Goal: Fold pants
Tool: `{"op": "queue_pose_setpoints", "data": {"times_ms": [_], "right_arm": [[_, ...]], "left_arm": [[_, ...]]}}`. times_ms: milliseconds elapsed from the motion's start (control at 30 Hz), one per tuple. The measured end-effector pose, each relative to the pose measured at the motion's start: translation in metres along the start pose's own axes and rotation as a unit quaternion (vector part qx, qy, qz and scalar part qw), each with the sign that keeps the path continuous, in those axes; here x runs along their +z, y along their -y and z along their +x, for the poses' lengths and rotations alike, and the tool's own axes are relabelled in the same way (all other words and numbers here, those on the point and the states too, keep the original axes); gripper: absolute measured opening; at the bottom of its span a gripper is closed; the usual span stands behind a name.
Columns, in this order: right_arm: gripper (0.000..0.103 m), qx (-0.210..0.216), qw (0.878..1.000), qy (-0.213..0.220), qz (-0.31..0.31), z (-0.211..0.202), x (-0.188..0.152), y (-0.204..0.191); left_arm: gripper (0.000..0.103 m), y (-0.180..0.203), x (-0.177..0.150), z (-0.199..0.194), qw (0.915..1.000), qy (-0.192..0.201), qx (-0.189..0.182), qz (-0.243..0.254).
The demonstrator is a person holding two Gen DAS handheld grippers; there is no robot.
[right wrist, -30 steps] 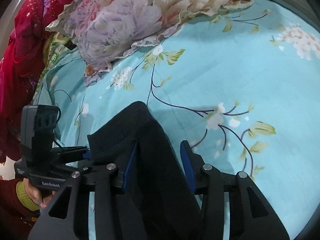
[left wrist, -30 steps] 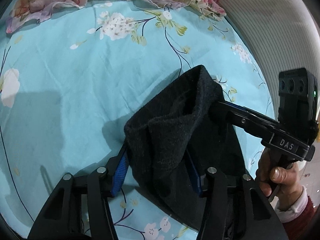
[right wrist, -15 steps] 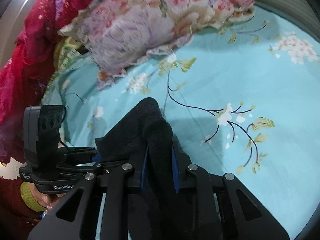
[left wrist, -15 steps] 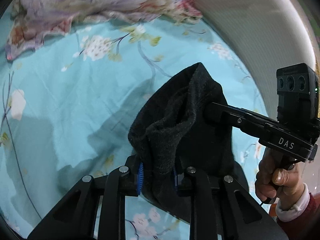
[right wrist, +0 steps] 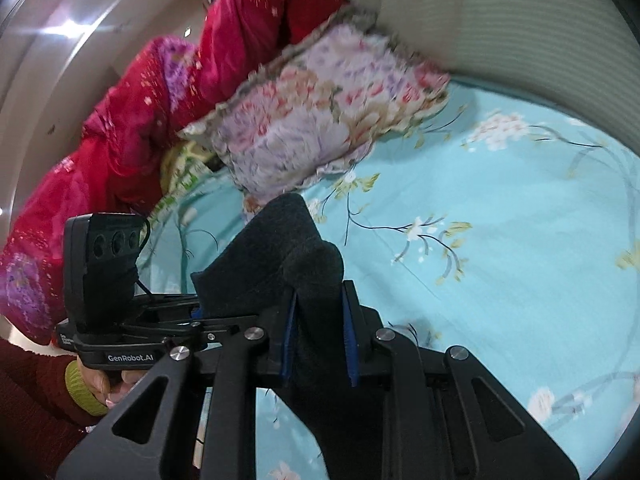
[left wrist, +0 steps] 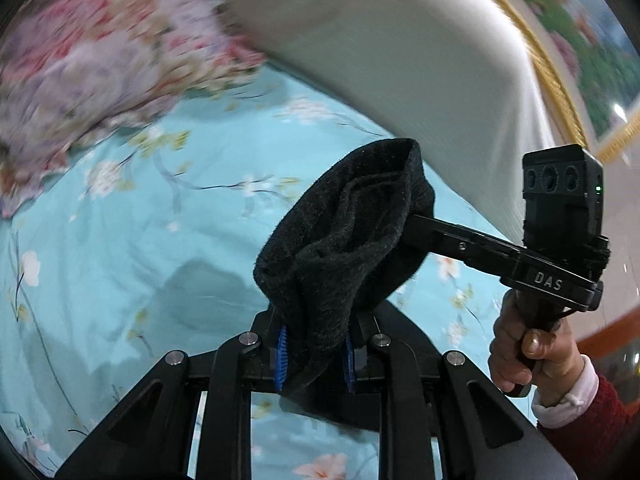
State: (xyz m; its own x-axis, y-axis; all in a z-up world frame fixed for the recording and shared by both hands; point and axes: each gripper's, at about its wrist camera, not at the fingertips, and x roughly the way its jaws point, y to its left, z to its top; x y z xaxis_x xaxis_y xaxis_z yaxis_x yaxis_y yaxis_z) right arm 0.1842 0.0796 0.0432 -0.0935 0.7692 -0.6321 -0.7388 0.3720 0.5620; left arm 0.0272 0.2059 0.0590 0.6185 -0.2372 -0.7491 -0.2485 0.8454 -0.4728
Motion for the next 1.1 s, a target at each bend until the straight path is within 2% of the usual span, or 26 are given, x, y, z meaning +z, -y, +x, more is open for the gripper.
{"op": "queue_pose_setpoints", "data": {"times_ms": [267, 533, 700, 1100], "right_arm": [[0.021, -0.035, 0.995, 0.082, 0.039, -0.074, -0.056, 0.005], [0.020, -0.065, 0.984, 0.131, 0.098, -0.124, -0.110, 0.028], [0.020, -0.078, 0.978, 0.150, 0.122, -0.141, -0.139, 0.039], [0.018, -0.094, 0.959, 0.188, 0.192, -0.155, -0.215, 0.066]], "left_arm": [[0.019, 0.078, -0.016, 0.005, 0.9941, -0.016, -0.043, 0.098], [0.018, 0.133, -0.042, 0.029, 0.9829, -0.057, -0.074, 0.159], [0.018, 0.158, -0.060, 0.043, 0.9748, -0.075, -0.080, 0.194], [0.018, 0.199, -0.109, 0.078, 0.9546, -0.110, -0.063, 0.269]]}}
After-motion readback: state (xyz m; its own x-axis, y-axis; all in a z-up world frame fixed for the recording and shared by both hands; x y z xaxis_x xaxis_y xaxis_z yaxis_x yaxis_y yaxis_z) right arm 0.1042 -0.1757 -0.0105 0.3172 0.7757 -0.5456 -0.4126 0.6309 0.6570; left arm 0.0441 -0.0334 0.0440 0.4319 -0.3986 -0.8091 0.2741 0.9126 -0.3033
